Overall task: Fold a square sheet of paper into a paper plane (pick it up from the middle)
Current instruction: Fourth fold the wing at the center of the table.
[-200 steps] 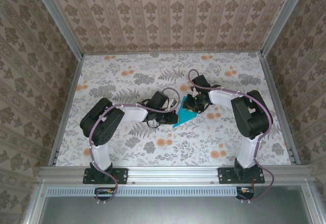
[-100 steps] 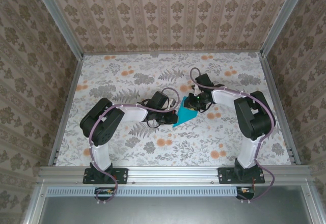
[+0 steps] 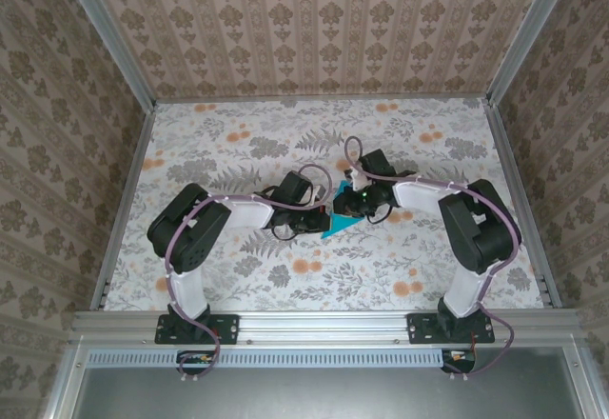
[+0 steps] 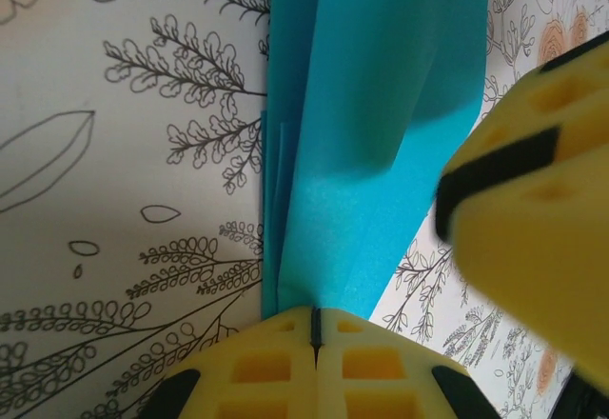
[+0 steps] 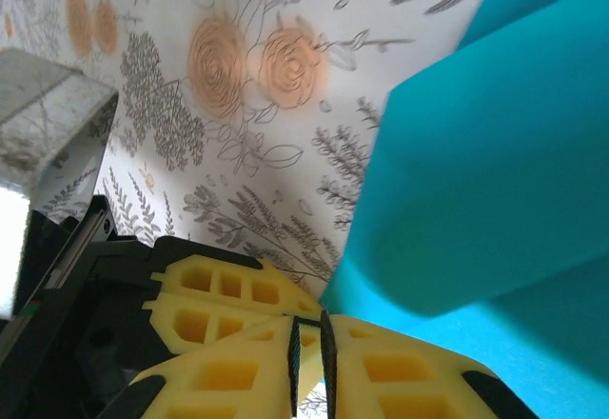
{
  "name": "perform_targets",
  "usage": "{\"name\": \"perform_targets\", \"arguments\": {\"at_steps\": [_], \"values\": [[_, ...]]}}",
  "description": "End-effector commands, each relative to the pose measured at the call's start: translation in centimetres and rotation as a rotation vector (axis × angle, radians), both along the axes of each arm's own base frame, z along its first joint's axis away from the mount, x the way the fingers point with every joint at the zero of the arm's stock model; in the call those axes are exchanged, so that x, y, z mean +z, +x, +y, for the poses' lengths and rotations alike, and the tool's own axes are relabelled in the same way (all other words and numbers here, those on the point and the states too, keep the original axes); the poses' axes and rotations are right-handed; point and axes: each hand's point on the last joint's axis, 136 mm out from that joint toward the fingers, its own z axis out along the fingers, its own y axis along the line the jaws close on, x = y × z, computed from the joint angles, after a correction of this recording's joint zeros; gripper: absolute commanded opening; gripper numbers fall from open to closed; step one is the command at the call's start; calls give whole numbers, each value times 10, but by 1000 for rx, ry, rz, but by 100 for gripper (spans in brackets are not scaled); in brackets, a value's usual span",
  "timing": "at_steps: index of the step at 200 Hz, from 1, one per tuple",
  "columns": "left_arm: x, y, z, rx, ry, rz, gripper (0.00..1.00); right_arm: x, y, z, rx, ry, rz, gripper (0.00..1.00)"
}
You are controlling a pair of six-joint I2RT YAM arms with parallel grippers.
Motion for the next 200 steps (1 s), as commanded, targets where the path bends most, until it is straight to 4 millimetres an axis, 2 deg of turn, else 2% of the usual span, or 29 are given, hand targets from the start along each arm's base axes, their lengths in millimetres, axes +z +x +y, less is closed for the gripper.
{"name": "perform_targets", "arguments": {"at_steps": [1, 28, 50, 95, 138, 155, 174, 188, 200], "values": [[-38, -22, 33, 38, 148, 119, 0, -9, 3, 4, 25, -5, 19, 17], [-39, -23, 33, 32, 149, 125, 0, -21, 4, 1, 23, -34, 39, 15], [-41, -24, 34, 32, 156, 134, 0, -27, 14, -10, -12, -54, 40, 15], [-48, -32, 41, 33, 184, 166, 0, -42, 42, -47, -126, -98, 51, 13], [-50, -34, 42, 33, 187, 176, 0, -42, 78, -81, -239, -101, 15, 11], [-50, -33, 42, 34, 185, 175, 0, -34, 93, -91, -276, -77, -13, 11], [-49, -33, 40, 35, 181, 175, 0, -12, 107, -98, -297, -38, -80, 10], [-50, -32, 41, 40, 183, 173, 0, 12, 108, -95, -284, 7, -143, 10], [-50, -32, 41, 40, 185, 171, 0, 29, 101, -89, -272, 59, -183, 10]]}}
